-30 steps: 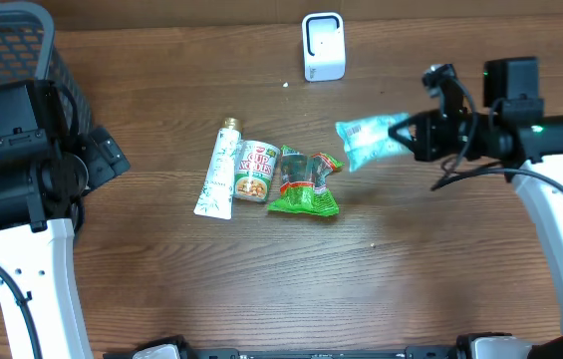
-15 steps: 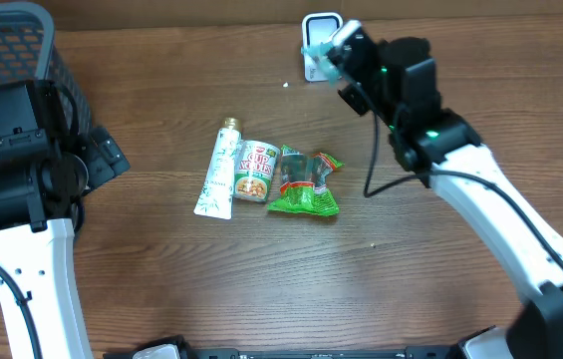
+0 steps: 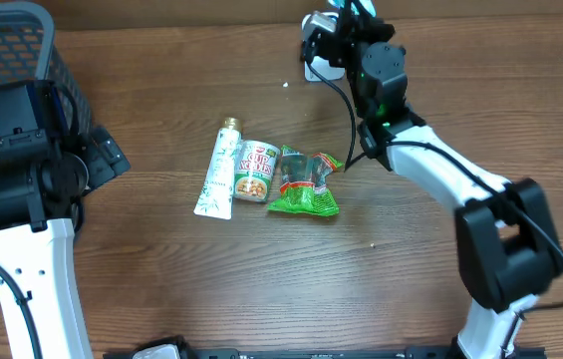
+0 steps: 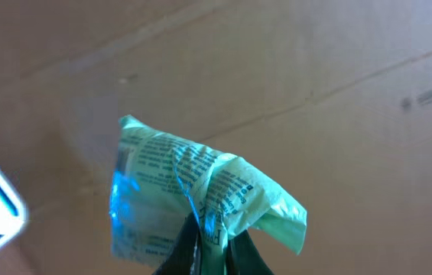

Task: Scan the item barcode
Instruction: 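Hold the packet's barcode against the scanner window with the right gripper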

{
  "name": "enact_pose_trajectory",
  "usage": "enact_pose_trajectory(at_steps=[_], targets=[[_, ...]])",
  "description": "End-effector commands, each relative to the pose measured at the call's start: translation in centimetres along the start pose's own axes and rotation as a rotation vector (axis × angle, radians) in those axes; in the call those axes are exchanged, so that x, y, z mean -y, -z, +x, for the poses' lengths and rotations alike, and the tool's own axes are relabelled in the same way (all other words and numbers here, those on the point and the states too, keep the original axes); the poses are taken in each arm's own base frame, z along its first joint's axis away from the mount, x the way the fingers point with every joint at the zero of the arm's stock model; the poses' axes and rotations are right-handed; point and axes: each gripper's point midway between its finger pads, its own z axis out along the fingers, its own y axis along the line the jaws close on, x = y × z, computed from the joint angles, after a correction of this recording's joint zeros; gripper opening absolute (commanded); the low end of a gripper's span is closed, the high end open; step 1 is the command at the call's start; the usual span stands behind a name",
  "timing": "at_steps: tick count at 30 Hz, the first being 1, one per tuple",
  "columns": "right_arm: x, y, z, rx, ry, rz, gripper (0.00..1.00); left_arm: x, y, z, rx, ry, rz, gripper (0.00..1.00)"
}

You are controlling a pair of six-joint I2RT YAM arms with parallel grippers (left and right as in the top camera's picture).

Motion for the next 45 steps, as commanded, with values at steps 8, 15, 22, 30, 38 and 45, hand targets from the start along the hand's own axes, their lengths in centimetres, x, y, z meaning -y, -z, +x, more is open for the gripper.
enact_pose_trajectory(at_steps=[8,15,22,30,38,45], targets=[[-5.8,-4.0,1.0,0.031,0.230,-0.048,0.04,-0.1,0.2,0.0,0.006,0.019,0.004,1.00],[-10.6,-4.4,2.7,0.030,0.251,-0.142,0.04,-0.1,0.2,0.0,0.006,0.019,0.005,1.00],[-12.5,-4.7,4.0,0.045,0.255,-0.182,0.04,-0.1,0.2,0.0,0.006,0.019,0.004,0.99],[-12.3,-4.8,4.5,0.041,0.255,-0.176,0.04,-0.1,0.2,0.0,0.006,0.019,0.004,0.99],[-11.4,-5.1,4.0,0.069,0.369,-0.144,0.04,-0.1,0.2,0.0,0.006,0.019,0.005,1.00],[-11.4,-5.1,3.9,0.073,0.374,-0.145,0.04,-0.1,0.2,0.0,0.006,0.019,0.004,1.00]])
